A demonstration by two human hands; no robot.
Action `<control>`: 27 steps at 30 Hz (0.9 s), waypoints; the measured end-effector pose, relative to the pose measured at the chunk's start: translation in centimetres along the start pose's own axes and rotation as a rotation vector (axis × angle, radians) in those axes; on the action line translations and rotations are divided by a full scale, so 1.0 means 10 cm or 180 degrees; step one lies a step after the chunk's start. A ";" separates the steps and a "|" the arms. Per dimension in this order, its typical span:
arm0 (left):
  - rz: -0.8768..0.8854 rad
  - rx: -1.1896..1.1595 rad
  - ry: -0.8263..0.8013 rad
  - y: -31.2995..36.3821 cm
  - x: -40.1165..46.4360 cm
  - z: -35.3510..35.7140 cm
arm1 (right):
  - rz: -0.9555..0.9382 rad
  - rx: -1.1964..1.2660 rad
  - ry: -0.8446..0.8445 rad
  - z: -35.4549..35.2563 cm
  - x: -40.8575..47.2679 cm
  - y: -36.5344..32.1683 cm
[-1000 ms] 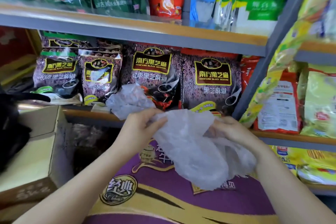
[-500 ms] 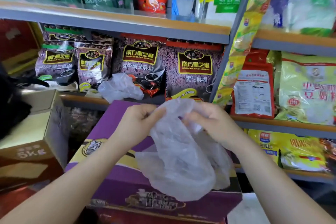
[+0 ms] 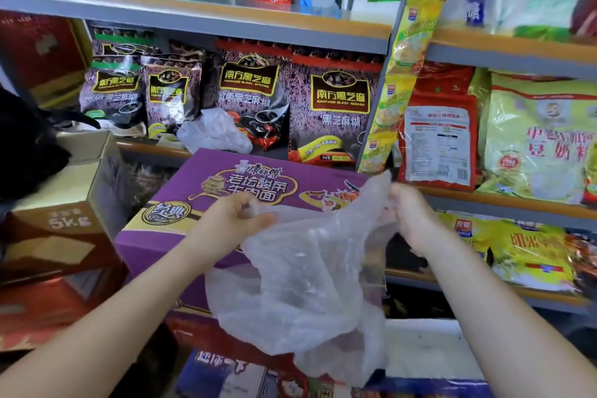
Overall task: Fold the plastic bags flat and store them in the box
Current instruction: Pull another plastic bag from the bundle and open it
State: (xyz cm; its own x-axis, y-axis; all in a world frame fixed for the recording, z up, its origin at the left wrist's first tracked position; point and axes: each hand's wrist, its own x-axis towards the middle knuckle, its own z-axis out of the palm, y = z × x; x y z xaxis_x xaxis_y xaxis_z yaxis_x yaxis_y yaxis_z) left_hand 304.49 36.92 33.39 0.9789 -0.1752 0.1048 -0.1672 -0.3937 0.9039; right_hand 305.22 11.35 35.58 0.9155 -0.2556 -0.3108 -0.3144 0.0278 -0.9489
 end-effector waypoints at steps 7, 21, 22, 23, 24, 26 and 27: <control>0.0583 0.1283 0.0569 0.26 0.00 0.07 | -0.3305 -0.2504 -0.0289 0.25 -0.65 -0.21; 0.0557 0.0447 -0.0765 0.09 -0.06 0.08 | -0.2076 -0.0534 -0.0925 0.36 -0.40 -0.17; 0.0597 0.0646 -0.0733 0.06 -0.04 0.07 | -0.1873 -0.0209 -0.1008 0.32 -0.36 -0.15; 0.0663 0.0727 -0.0732 0.04 -0.02 0.06 | -0.1641 0.0096 -0.1063 0.27 -0.34 -0.13; 0.0723 0.0759 -0.0767 0.03 0.00 0.06 | -0.1422 0.0374 -0.1108 0.24 -0.34 -0.12; 0.0792 0.0874 -0.0845 0.03 0.02 0.08 | -0.1091 0.0791 -0.1198 0.18 -0.33 -0.11; 0.0731 0.0862 -0.0867 0.04 0.02 0.09 | -0.0997 0.0938 -0.1233 0.15 -0.33 -0.10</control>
State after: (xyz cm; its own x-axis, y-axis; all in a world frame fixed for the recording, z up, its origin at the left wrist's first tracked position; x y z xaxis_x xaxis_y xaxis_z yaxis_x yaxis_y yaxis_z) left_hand 304.55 35.87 33.44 0.8523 -0.5027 0.1443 -0.4368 -0.5325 0.7250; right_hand 302.93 13.59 37.46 0.9962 0.0760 0.0425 0.0187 0.2900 -0.9569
